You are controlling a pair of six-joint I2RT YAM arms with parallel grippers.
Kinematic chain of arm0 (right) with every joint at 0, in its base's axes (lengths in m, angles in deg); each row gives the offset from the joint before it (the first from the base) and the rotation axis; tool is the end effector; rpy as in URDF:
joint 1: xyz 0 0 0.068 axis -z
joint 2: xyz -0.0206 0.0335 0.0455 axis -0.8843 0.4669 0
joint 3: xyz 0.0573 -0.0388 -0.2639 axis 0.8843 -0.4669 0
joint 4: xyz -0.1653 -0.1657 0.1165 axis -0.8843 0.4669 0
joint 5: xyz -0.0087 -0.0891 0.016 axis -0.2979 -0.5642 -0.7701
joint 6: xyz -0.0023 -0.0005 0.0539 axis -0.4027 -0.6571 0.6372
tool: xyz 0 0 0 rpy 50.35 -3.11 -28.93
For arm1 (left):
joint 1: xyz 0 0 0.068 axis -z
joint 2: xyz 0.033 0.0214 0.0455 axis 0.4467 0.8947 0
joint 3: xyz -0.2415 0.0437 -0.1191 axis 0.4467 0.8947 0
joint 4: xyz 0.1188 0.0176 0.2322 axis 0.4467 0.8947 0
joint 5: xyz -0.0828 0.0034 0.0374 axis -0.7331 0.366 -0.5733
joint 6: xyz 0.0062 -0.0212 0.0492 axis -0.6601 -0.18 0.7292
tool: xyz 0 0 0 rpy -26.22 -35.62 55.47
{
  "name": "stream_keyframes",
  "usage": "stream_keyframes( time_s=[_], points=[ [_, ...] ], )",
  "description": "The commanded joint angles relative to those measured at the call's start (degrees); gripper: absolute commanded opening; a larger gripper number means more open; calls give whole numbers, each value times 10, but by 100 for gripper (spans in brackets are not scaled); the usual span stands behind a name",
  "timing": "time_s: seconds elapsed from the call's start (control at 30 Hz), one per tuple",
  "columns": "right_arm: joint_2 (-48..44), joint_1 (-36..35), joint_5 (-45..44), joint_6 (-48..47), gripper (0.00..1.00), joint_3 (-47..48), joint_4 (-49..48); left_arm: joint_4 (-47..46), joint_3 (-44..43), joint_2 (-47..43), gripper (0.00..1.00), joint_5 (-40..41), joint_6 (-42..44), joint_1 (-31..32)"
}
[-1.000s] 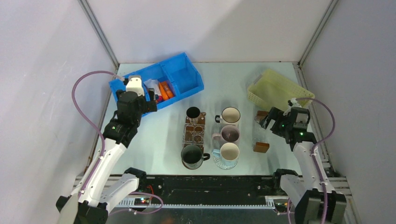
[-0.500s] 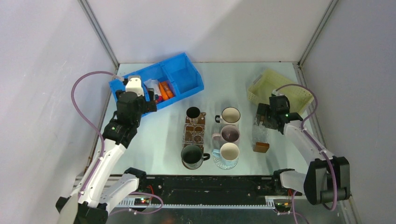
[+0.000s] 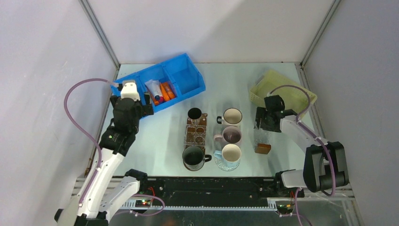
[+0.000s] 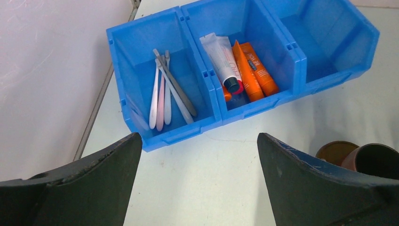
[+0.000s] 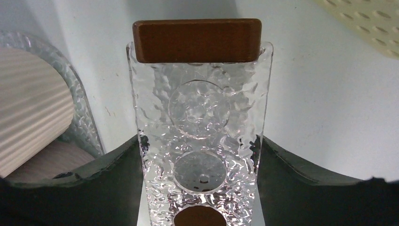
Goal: Prepare toiletry sets of a toothbrush and toothpaste on the tray
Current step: Move the toothpaste holder to the center of the board.
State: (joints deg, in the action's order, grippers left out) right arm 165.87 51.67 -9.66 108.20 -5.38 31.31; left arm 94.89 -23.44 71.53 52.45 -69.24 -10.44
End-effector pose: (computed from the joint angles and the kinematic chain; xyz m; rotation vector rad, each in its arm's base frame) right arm 0.2493 0.0419 0.1934 0.2555 2.6308 0.0191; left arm 0.1694 -0.0330 0.3483 -0.1124 1.8538 0.1673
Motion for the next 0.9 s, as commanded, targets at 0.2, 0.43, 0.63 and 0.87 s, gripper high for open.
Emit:
stream_keyframes(
  time_s=[0.2, 0.43, 0.63, 0.87],
  points=[
    [-58, -66, -5, 31, 58, 13, 40, -33, 21, -8, 100, 56, -3, -4],
    [-60, -97, -15, 40, 58, 6, 34, -31, 24, -2, 100, 61, -4, -5],
    [-30, -104, -1, 42, 58, 4, 13, -31, 27, -7, 100, 69, -7, -6],
    [-9, -113, 5, 54, 59, 4, 6, -32, 29, -7, 100, 71, -6, -7]
  ],
)
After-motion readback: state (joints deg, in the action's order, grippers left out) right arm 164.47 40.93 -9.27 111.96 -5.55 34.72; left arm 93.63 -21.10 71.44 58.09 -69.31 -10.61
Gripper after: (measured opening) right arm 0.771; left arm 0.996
